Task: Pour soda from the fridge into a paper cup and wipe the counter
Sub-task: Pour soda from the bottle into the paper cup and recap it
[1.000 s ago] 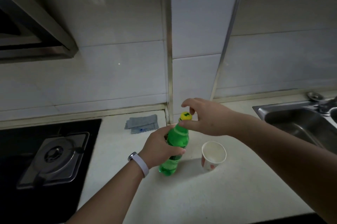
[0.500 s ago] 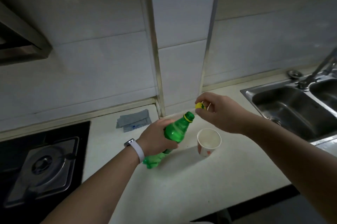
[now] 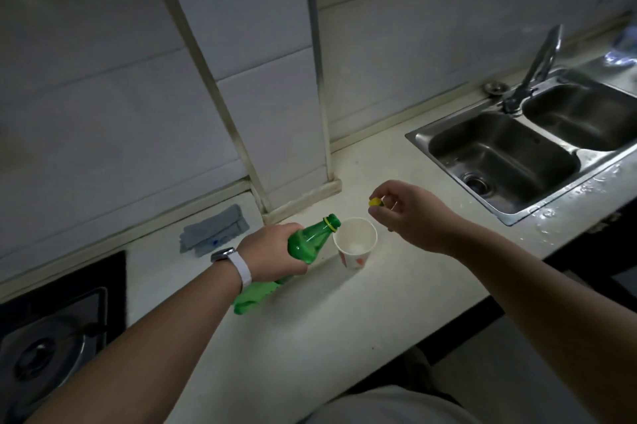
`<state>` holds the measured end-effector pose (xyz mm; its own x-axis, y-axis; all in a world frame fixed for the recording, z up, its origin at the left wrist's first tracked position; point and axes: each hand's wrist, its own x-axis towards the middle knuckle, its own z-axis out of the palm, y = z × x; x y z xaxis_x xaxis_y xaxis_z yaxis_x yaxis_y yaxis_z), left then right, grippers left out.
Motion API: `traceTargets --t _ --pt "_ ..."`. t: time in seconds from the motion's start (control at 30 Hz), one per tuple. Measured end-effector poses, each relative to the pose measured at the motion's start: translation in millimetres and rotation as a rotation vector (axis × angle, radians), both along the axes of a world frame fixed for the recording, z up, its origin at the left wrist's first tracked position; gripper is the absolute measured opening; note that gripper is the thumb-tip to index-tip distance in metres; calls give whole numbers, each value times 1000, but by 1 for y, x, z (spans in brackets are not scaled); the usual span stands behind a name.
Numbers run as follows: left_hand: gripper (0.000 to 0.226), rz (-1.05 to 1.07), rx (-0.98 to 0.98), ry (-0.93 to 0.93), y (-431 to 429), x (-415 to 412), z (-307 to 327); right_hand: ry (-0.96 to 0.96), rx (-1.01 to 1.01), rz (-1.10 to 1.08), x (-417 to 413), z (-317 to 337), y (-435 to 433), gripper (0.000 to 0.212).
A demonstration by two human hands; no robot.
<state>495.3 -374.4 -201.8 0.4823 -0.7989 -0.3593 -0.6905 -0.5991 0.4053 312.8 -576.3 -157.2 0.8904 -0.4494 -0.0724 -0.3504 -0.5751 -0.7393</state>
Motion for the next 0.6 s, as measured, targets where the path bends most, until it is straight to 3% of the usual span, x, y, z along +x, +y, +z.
traceTargets --t 0.33,0.6 --pt "55 -102 226 -101 -23 8 -5 29 28 -50 -22 -15 -12 22" --pt "49 -118 262 -108 -30 11 -11 32 72 -76 -31 -19 -20 24"
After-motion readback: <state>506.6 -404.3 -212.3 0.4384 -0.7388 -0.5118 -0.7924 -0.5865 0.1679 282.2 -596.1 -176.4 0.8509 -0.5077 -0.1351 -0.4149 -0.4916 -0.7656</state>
